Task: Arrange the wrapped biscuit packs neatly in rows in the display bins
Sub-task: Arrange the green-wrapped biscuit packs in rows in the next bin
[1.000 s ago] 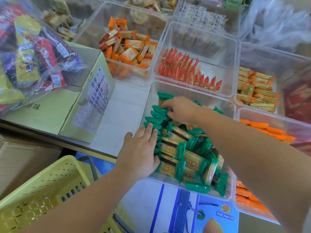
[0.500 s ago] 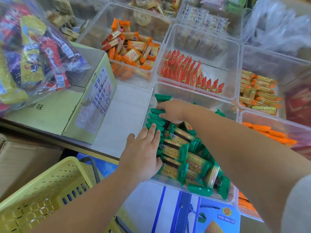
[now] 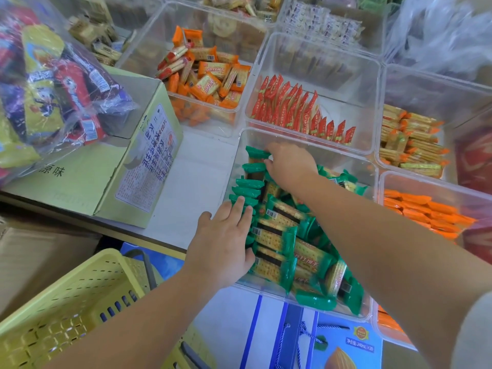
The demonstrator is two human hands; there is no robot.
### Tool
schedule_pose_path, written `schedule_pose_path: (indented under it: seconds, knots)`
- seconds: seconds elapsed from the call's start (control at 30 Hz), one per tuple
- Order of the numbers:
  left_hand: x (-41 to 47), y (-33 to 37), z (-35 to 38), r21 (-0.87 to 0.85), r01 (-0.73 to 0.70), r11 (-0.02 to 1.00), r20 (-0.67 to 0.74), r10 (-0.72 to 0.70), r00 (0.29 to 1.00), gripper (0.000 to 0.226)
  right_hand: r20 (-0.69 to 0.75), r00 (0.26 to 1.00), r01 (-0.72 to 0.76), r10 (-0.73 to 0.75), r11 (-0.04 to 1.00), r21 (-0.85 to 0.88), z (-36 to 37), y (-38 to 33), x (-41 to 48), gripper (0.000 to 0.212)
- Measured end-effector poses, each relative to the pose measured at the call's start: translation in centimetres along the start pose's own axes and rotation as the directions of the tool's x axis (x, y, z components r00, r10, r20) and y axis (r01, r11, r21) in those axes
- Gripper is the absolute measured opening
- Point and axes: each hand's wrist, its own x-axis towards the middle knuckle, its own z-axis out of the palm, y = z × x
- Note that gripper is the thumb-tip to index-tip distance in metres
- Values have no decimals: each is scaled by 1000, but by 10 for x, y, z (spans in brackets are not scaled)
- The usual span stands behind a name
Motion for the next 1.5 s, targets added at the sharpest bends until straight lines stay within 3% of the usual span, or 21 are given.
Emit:
schedule_pose_path:
  seconds: [0.13, 0.2, 0.3, 0.43, 0.5, 0.57, 0.63, 0.7, 0.8, 1.03, 1.2, 1.37, 1.5]
  knots:
    - [0, 0, 0, -1, 1, 1000, -8, -1, 1000, 83, 15, 999, 30, -30, 1000, -9, 8, -13, -3, 20]
    - [0, 0, 0, -5, 4, 1000, -13, -4, 1000, 83, 92, 995, 34, -45, 993, 111, 13, -19, -5, 21]
    - [0, 0, -1, -9, 3, 1000, -22, -3, 1000, 83, 263, 962, -15, -78, 941, 337, 10, -16, -6, 38]
    - [-1, -1, -3, -35, -11, 999, -36, 10, 999, 85, 353, 921, 1, -161, 911, 412, -3, -2, -11, 57]
    - [-2, -1, -5, -63, -17, 998, -46, 14, 999, 85, 288, 946, 51, -151, 943, 328, -5, 5, -15, 62]
    - [-2, -1, -8, -88, -18, 996, -61, 12, 998, 83, 205, 971, 98, -125, 986, 135, -5, 12, -19, 61]
    - [-2, -2, -14, -101, -27, 994, -91, 18, 996, 79, 206, 973, 126, -106, 988, -89, -5, 19, -25, 64]
    - [5, -6, -23, -101, -50, 994, -159, 33, 987, 74, 227, 969, 132, -96, 979, -154, 0, 24, -32, 64]
    - [32, -18, -40, -112, -60, 992, -215, 35, 976, 73, 205, 974, 127, -99, 983, -131, 6, 27, -41, 58]
    - [101, -26, -53, 185, -151, 971, 19, 150, 989, 88, 111, 986, 129, -124, 991, -37, 0, 28, -59, 49]
    - [120, -13, -53, 182, -25, 983, 155, -4, 988, 93, 83, 986, 154, -147, 984, -94, -8, 35, -65, 46]
    - [118, -21, -48, 278, -119, 953, 156, 77, 985, 67, 84, 988, 137, -130, 988, -76, -15, 41, -65, 39]
    - [117, -24, -44, 238, -146, 960, 136, 116, 984, 62, 52, 993, 96, -103, 988, 120, -27, 46, -66, 26]
